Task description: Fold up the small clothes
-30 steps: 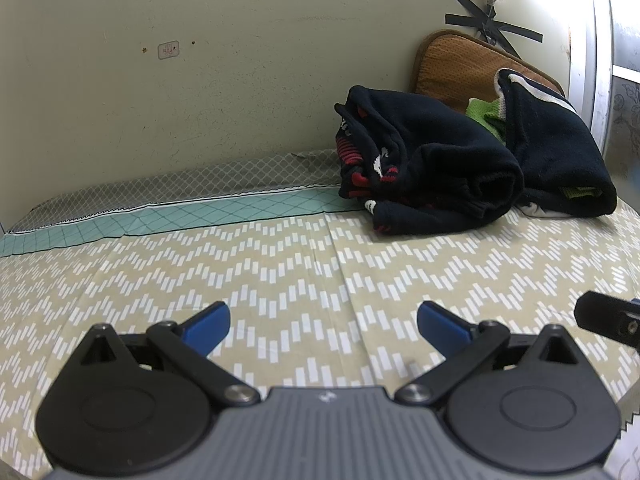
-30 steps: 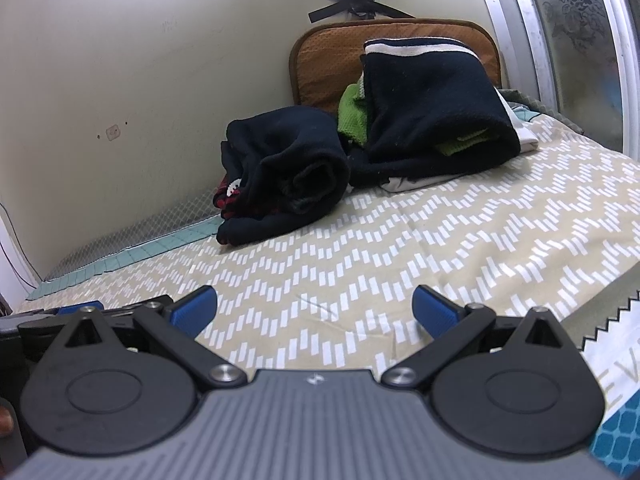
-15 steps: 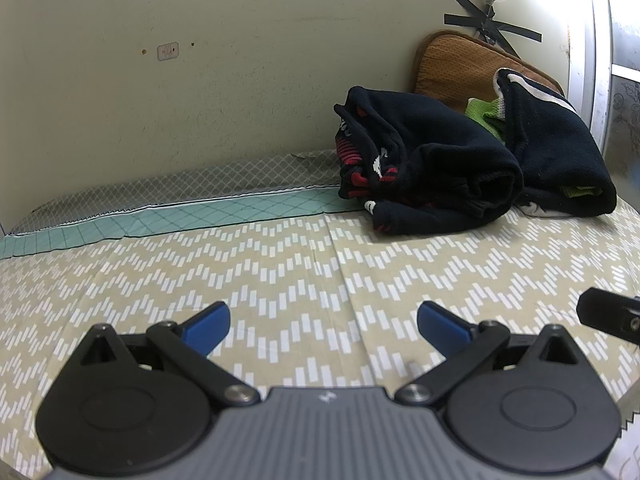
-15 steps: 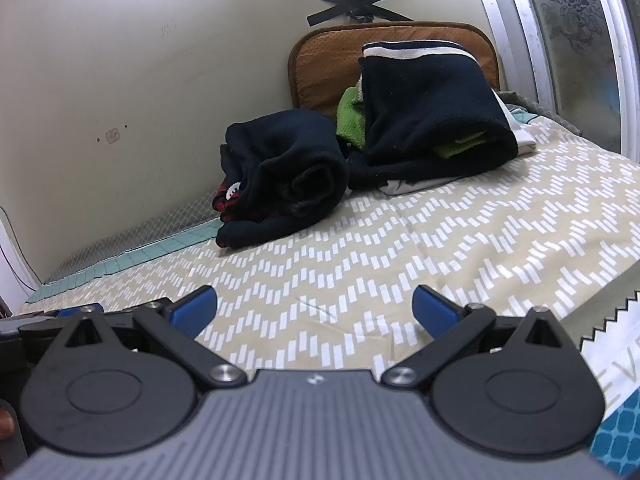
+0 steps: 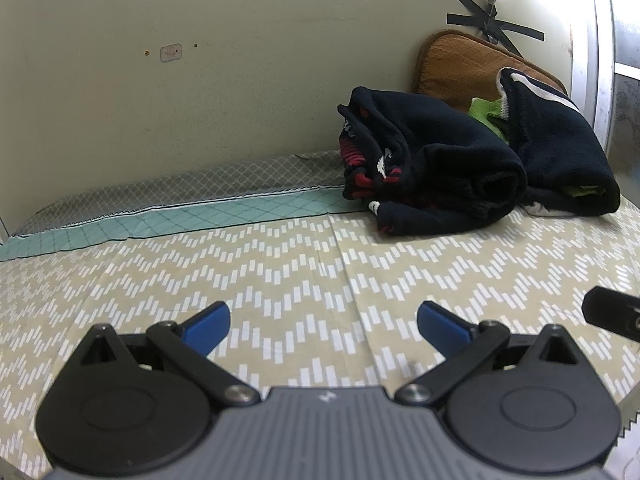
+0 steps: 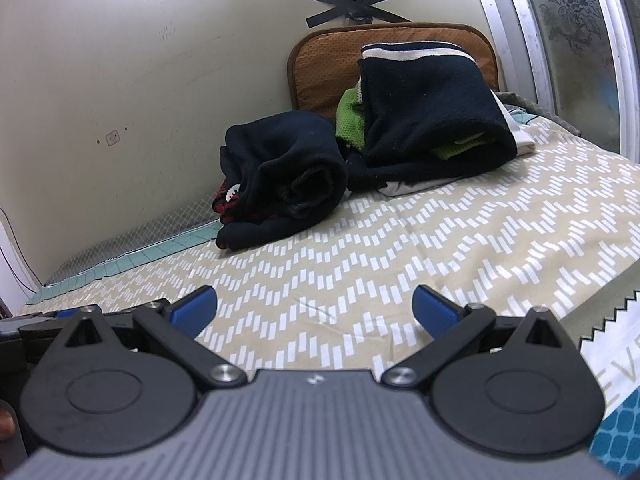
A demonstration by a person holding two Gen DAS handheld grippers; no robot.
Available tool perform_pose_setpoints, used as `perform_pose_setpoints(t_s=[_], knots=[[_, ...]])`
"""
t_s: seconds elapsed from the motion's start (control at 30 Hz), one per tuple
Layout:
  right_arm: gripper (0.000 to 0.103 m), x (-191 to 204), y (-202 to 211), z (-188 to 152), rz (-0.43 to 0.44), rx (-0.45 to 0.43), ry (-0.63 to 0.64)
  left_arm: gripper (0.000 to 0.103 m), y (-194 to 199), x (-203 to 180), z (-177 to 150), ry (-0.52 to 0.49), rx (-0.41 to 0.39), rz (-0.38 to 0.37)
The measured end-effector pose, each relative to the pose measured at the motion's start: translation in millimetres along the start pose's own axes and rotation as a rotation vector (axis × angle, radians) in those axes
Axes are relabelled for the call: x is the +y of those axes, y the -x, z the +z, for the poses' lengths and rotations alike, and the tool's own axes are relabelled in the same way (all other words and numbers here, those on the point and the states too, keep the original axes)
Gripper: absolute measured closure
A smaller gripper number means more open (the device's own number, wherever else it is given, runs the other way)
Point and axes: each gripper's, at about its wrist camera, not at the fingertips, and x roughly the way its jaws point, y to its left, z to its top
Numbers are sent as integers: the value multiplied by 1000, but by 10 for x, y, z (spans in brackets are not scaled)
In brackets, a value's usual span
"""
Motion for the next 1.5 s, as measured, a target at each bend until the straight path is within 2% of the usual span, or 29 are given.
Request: perform_pose_setpoints(t_s=[0.6,0.93,1.5], knots=[[0,-4,0,1,3,1,0,0,51,-12,7,-54,-45,33],[0,-5,0,2,4,1,1,0,77,-34,6,-75,-67,104],[0,-2,1,5,3,2,0,0,36,-12,22,-46,-4,79]])
